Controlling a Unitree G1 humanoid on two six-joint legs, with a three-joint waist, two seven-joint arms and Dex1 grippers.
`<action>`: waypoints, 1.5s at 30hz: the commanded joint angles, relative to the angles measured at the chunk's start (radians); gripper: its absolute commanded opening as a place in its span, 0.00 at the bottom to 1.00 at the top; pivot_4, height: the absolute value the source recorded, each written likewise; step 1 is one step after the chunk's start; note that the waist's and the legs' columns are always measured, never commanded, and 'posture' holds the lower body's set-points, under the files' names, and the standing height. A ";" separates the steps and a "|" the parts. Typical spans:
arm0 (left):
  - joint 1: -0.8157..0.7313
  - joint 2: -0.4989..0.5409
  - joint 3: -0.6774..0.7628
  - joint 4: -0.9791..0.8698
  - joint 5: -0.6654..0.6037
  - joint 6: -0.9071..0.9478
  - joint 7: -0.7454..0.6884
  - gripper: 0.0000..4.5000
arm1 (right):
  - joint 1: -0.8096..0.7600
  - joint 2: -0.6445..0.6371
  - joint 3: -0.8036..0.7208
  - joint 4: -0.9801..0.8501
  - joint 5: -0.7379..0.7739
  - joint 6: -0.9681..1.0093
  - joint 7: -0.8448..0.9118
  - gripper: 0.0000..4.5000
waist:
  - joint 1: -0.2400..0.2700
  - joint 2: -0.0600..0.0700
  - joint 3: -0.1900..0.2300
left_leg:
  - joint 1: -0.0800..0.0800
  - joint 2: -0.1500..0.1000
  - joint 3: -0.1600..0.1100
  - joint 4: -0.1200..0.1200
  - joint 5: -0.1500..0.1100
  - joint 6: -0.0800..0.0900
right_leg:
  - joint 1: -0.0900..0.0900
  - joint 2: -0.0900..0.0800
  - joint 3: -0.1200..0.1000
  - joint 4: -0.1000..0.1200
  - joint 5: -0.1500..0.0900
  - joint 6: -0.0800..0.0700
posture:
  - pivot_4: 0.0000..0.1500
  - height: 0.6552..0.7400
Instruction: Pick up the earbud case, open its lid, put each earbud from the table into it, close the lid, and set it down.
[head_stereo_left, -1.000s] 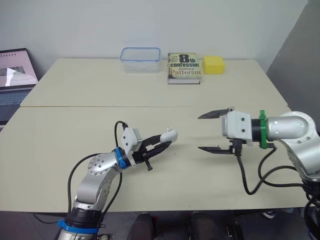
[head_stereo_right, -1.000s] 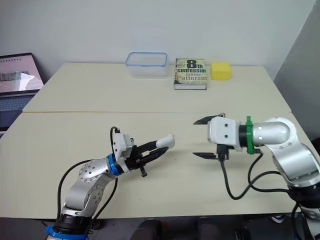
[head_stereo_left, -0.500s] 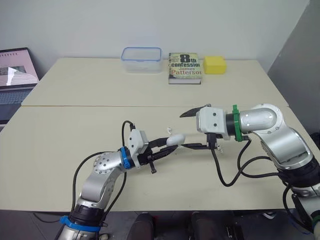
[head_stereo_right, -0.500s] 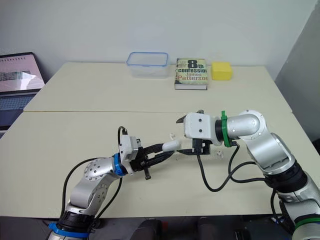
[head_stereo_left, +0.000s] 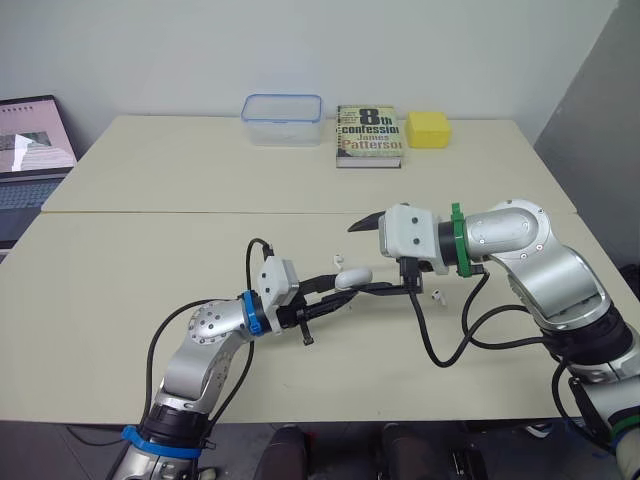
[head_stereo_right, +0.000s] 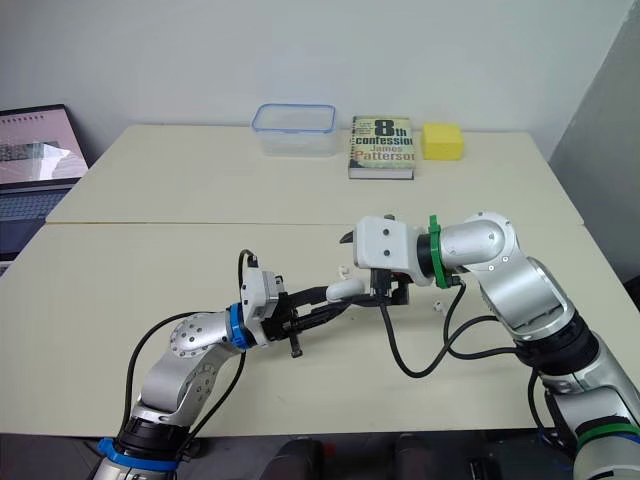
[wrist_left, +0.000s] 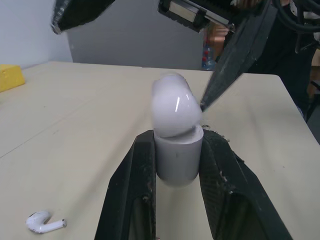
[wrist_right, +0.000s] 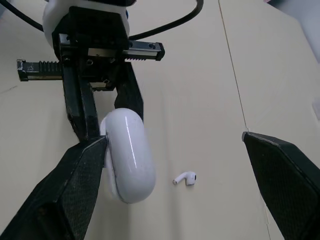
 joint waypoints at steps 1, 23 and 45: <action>0.004 0.004 -0.003 -0.029 -0.006 -0.014 -0.007 0.18 | -0.023 -0.011 -0.043 -0.011 0.017 0.013 0.003 1.00 | 0.000 0.000 0.000 | 0.000 0.000 0.000 0.000 0.000 0.000 | 0.000 0.000 0.000 0.000 0.000 0.000 | 1.00 1.00; 0.170 -0.035 0.235 -0.080 0.053 -0.097 0.349 0.18 | 0.403 -0.120 -0.454 -0.107 0.184 -0.069 -0.090 1.00 | 0.003 0.000 0.000 | 0.000 0.000 0.000 -0.001 0.000 0.000 | 0.000 -0.001 0.000 -0.001 -0.002 0.004 | 1.00 1.00; 0.152 -0.020 0.245 -0.101 -0.055 0.009 0.333 0.18 | 0.898 -0.136 -0.724 -0.238 0.258 -0.123 -0.140 1.00 | 0.002 0.000 -0.001 | 0.001 0.000 0.003 0.000 0.000 0.000 | 0.002 0.000 0.003 -0.002 -0.003 0.005 | 1.00 1.00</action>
